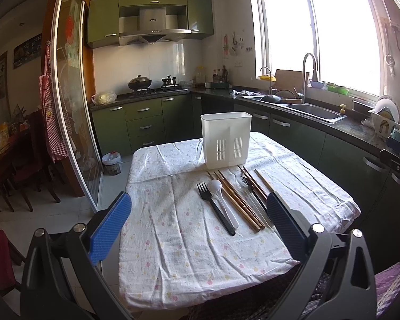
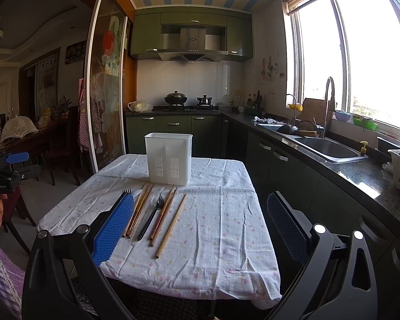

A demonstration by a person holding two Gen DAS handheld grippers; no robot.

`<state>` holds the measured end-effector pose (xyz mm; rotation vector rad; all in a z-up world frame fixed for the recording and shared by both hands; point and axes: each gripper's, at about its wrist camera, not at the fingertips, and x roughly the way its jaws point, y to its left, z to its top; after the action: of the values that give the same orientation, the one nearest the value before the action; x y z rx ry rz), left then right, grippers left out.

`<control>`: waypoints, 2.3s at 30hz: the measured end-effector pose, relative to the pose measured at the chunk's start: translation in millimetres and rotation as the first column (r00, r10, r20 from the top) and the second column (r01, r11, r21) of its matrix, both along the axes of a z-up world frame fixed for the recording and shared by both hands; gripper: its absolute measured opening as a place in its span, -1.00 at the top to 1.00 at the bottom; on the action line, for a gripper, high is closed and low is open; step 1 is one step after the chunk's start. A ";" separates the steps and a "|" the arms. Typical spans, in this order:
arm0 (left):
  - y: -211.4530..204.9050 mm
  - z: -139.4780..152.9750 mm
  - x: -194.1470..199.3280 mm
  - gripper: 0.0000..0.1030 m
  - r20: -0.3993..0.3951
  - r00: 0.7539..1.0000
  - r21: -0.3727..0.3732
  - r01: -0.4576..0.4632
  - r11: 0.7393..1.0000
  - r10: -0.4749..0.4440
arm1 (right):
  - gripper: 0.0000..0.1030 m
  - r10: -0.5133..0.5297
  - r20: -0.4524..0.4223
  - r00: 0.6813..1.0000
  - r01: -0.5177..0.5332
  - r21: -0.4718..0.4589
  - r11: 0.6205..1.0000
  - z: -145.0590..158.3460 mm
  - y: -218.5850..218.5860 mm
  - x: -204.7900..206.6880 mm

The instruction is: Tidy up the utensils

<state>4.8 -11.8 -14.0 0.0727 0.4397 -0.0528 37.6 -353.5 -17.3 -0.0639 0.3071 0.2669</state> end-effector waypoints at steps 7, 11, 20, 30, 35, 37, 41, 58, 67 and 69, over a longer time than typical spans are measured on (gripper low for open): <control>-2.1 1.1 0.4 -0.87 -0.003 1.000 0.005 0.002 1.000 -0.002 | -0.91 0.000 -0.001 1.000 0.000 0.001 1.000 -0.8 -0.1 0.3; -1.6 1.2 1.0 -0.87 -0.010 1.000 0.003 -0.002 1.000 0.002 | -0.92 0.000 -0.001 1.000 0.000 0.001 1.000 -0.9 -0.2 0.3; -1.6 0.0 5.7 -0.87 -0.026 1.000 0.006 -0.003 1.000 0.004 | -0.92 -0.001 -0.022 1.000 0.001 -0.001 1.000 -9.1 0.8 7.6; 1.7 -33.2 87.1 -0.87 -0.395 0.916 -0.113 0.027 0.993 -0.069 | -0.92 0.138 -0.359 0.923 -0.119 0.073 0.990 -31.7 11.6 88.0; 10.8 -67.3 155.1 -0.87 -0.594 0.803 -0.158 -0.061 0.986 -0.045 | -0.92 0.204 -0.496 0.844 -0.188 0.083 0.979 -44.0 34.3 135.2; 10.4 -79.8 179.3 -0.87 -0.641 0.767 -0.142 -0.106 0.984 -0.010 | -0.92 0.199 -0.536 0.820 -0.189 0.074 0.979 -47.8 43.2 149.2; 3.8 -101.9 222.0 -0.87 -0.701 0.711 -0.082 -0.156 0.984 0.055 | -0.92 0.182 -0.589 0.788 -0.184 0.057 0.981 -56.8 58.1 175.6; -8.2 -138.2 279.9 0.21 -0.784 0.608 -0.057 -0.277 0.959 0.129 | -0.71 0.183 -0.604 0.776 -0.204 0.034 0.978 -63.6 65.6 198.0; -19.3 -141.4 291.9 0.83 -0.790 0.602 -0.081 -0.290 0.953 0.116 | -0.71 0.169 -0.620 0.766 -0.226 -0.014 0.974 -64.6 76.5 207.5; -18.9 -141.6 295.4 0.83 -0.792 0.601 -0.095 -0.291 0.952 0.105 | -0.69 0.186 -0.651 0.736 -0.241 0.004 0.970 -66.9 83.6 217.3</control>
<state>300.3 -30.7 -155.6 -0.2349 1.3329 0.0999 254.9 -269.9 -84.2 -0.0868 1.0156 0.5077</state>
